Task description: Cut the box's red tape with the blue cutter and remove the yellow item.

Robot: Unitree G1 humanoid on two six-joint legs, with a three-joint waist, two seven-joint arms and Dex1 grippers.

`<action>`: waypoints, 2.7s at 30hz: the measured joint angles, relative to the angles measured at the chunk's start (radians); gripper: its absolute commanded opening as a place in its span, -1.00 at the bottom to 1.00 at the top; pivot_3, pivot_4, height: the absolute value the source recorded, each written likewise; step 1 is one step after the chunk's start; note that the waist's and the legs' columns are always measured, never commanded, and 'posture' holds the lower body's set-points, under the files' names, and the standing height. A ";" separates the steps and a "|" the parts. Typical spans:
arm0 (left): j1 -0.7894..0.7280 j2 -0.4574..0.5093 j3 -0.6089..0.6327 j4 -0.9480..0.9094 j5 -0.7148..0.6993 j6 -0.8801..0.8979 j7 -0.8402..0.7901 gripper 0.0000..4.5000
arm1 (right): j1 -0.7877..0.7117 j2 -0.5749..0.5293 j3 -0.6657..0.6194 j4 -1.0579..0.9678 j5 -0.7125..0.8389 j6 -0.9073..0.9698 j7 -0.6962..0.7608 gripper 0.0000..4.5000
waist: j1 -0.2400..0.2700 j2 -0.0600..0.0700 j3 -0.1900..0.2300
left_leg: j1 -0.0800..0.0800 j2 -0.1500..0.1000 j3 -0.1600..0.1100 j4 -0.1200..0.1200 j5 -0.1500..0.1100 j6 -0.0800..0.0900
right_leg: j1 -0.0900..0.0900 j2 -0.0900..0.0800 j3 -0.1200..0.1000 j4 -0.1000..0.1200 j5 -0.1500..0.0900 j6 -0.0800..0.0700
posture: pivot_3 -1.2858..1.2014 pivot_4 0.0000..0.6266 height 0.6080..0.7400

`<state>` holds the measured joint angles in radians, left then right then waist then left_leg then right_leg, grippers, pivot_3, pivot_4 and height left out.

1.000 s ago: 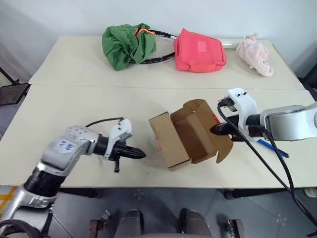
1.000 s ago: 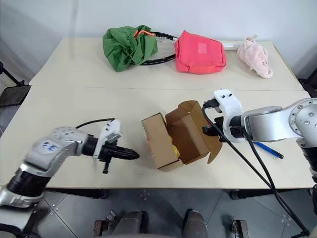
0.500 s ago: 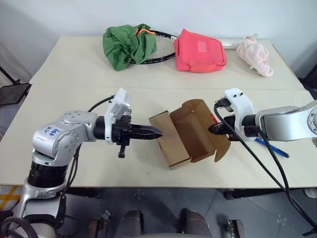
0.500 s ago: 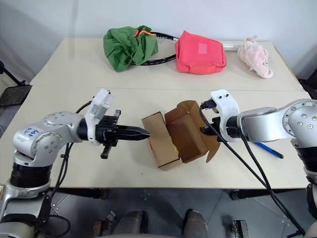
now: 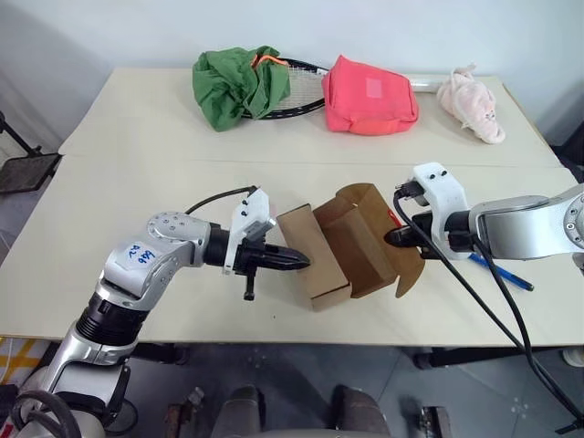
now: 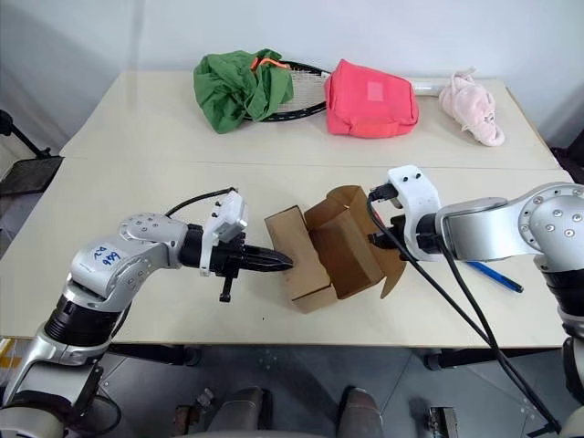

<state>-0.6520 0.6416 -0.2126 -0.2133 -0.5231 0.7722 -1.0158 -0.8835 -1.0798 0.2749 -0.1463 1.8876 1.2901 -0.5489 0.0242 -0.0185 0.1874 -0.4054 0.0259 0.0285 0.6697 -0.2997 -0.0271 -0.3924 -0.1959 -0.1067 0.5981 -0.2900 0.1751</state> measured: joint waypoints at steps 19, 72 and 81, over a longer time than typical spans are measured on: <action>0.153 0.123 0.009 0.028 0.060 0.121 0.048 -1.00 | -0.073 0.006 0.056 -0.061 0.064 -0.025 -0.025 -0.99 | 0.001 -0.001 0.000 | -0.002 0.002 0.005 -0.003 -0.001 0.001 | -0.005 0.001 0.000 -0.002 0.001 -0.001 | 0.03 -0.52 1.00; 0.139 0.386 0.288 0.169 0.018 -0.158 -0.306 0.99 | 0.970 0.191 -0.826 -0.531 -0.982 -0.877 1.589 1.00 | 0.011 -0.003 0.000 | 0.003 0.004 0.009 -0.001 -0.001 0.000 | -0.001 0.001 0.000 -0.002 0.005 -0.001 | 0.03 -0.52 1.00; -0.367 0.109 -0.195 0.115 0.163 0.151 -0.218 0.99 | 0.903 0.208 -0.718 -0.545 -0.986 -0.871 1.538 1.00 | 0.003 -0.003 0.000 | 0.003 0.004 0.010 -0.001 -0.001 0.000 | -0.001 0.002 0.000 -0.002 0.005 0.000 | 0.03 -0.52 1.00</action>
<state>-1.0186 0.7507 -0.4080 -0.0986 -0.3605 0.9227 -1.2334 0.0195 -0.8720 -0.4429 -0.6908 0.9012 0.4195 0.9893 0.0268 -0.0211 0.1872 -0.4023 0.0301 0.0384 0.6686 -0.3009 -0.0267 -0.3938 -0.1942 -0.1064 0.5959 -0.2847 0.1747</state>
